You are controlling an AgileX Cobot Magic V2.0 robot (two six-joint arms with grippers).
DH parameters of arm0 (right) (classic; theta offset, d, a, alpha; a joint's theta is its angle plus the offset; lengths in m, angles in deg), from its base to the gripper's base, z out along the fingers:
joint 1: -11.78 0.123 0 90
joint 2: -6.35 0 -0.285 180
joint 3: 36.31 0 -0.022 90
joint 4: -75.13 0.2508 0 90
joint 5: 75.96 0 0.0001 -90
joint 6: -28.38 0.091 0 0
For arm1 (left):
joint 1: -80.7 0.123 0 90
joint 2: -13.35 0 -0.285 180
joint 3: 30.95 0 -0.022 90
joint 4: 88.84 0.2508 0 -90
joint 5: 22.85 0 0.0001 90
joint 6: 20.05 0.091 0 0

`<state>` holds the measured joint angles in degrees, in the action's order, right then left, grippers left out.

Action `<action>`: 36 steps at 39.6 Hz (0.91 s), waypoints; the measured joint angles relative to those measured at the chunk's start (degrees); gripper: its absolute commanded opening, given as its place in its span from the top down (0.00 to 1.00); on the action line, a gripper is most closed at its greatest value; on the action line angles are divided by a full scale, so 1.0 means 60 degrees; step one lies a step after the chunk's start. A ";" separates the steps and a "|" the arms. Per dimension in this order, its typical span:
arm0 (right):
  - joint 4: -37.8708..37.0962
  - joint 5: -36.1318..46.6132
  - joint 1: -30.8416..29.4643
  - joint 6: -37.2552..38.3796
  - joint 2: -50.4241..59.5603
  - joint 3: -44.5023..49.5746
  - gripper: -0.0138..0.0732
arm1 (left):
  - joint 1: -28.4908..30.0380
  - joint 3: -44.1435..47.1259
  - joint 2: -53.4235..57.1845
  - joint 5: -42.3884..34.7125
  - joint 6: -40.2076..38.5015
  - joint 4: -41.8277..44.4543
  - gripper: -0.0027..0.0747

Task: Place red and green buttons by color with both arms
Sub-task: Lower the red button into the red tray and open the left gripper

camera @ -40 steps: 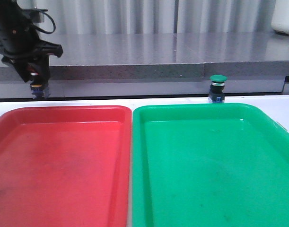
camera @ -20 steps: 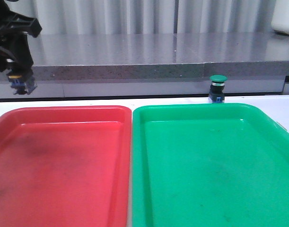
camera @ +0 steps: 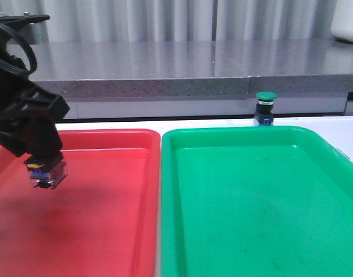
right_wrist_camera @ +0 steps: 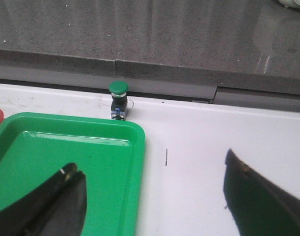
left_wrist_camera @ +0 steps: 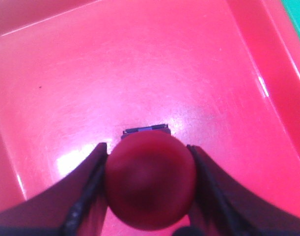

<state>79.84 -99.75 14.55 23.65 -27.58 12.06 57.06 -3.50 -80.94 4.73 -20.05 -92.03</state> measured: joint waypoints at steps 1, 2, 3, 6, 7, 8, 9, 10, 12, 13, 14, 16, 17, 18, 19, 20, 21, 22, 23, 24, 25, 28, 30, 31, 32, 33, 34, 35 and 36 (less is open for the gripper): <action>0.0000 0.0000 0.0000 0.0000 0.0000 0.0000 0.16 | 0.0000 0.0000 -0.0089 -0.0018 0.0000 0.0000 0.87; 0.0000 0.0000 0.0000 0.0000 0.0000 0.0000 0.16 | 0.0000 0.0000 -0.0170 -0.0018 0.0000 0.0000 0.87; 0.0000 0.0000 0.0000 0.0000 0.0000 0.0000 0.16 | 0.0000 0.0000 -0.0289 -0.0018 0.0000 0.0000 0.87; 0.0000 0.0000 0.0000 0.0000 0.0000 0.0000 0.16 | 0.0000 0.0000 -0.0573 -0.0018 0.0000 0.0000 0.85; 0.0000 0.0000 0.0000 0.0000 0.0000 0.0000 0.16 | 0.0000 0.0000 -0.0632 -0.0018 0.0000 0.0000 0.84; 0.0000 0.0000 0.0000 0.0000 0.0000 0.0000 0.16 | 0.0000 0.0000 -0.0665 -0.0001 0.0000 -0.0018 0.82; 0.0000 0.0000 0.0000 0.0000 0.0000 0.0000 0.16 | 0.0000 0.0000 -0.0687 -0.0001 0.0000 -0.0009 0.81; 0.0000 0.0000 0.0000 0.0000 0.0000 0.0000 0.16 | 0.0000 0.0000 -0.0687 -0.0001 0.0000 -0.0009 0.79; 0.0000 0.0000 0.0000 0.0000 0.0000 0.0000 0.16 | 0.0000 0.0000 -0.0687 0.0033 0.0000 -0.0023 0.73; 0.0000 0.0000 0.0000 0.0000 0.0000 0.0000 0.16 | 0.0000 0.0000 -0.0693 0.0035 0.0000 -0.0023 0.69; 0.0000 0.0000 0.0000 0.0000 0.0000 0.0000 0.16 | 0.0000 0.0000 -0.0693 0.0049 0.0000 -0.0023 0.66; 0.0000 0.0000 0.0000 0.0000 0.0000 0.0000 0.16 | 0.0000 0.0000 -0.0693 0.0072 0.0000 -0.0023 0.57; 0.0000 0.0000 0.0000 0.0000 0.0000 0.0000 0.16 | 0.0000 0.0000 -0.0693 0.0072 0.0000 -0.0023 0.53; 0.0000 0.0000 0.0000 0.0000 0.0000 0.0000 0.16 | 0.0000 0.0000 -0.0693 0.0079 0.0000 -0.0023 0.47; 0.0000 0.0000 0.0000 0.0000 0.0000 0.0000 0.16 | 0.0000 0.0000 -0.0693 0.0079 0.0000 -0.0023 0.41; 0.0000 0.0000 0.0000 0.0000 0.0000 0.0000 0.16 | 0.0000 0.0000 -0.0693 0.0094 0.0000 -0.0023 0.38; 0.0000 0.0000 0.0000 0.0000 0.0000 0.0000 0.16 | 0.0000 0.0000 -0.0693 0.0117 0.0000 -0.0023 0.32; 0.0000 0.0000 0.0000 0.0000 0.0000 0.0000 0.16 | 0.0000 0.0000 -0.0693 0.0156 0.0000 -0.0023 0.27; 0.0000 0.0000 0.0000 0.0000 0.0000 0.0000 0.16 | 0.0000 -0.0039 -0.0693 0.0194 0.0000 -0.0023 0.24; 0.0000 0.0000 0.0000 0.0000 0.0000 0.0000 0.16 | 0.0000 -0.0065 -0.0693 0.0245 0.0000 -0.0030 0.21; 0.0000 0.0000 0.0000 0.0000 0.0000 0.0000 0.16 | 0.0000 -0.0125 -0.0693 0.0285 0.0000 -0.0030 0.19; 0.0000 0.0000 0.0000 0.0000 0.0000 0.0000 0.16 | 0.0000 -0.0364 -0.0693 0.0430 0.0000 -0.0069 0.18; 0.0000 0.0000 0.0000 0.0000 0.0000 0.0000 0.16 | 0.0000 -0.0500 -0.0651 0.0515 0.0000 -0.0076 0.19; 0.0000 0.0000 0.0000 0.0000 0.0000 0.0000 0.16 | 0.0000 -0.0584 -0.0620 0.0577 0.0000 -0.0091 0.20; 0.0000 0.0000 0.0000 0.0000 0.0000 0.0000 0.16 | 0.0000 -0.0644 -0.0544 0.0610 0.0000 -0.0091 0.21; 0.0000 0.0000 0.0000 0.0000 0.0000 0.0000 0.16 | 0.0000 -0.0704 -0.0483 0.0626 0.0000 -0.0091 0.22; 0.0000 0.0000 0.0000 0.0000 0.0000 0.0000 0.16 | 0.0000 -0.0779 -0.0415 0.0672 0.0000 -0.0091 0.24; 0.0000 0.0000 0.0000 0.0000 0.0000 0.0000 0.16 | 0.0000 -0.0815 -0.0314 0.0692 0.0000 -0.0091 0.27; 0.0000 0.0000 0.0000 0.0000 0.0000 0.0000 0.16 | 0.0000 -0.0880 -0.0201 0.0738 0.0000 -0.0091 0.30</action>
<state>79.84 -99.75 14.55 23.65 -27.58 12.06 57.06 -8.78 -82.14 9.15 -20.05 -92.57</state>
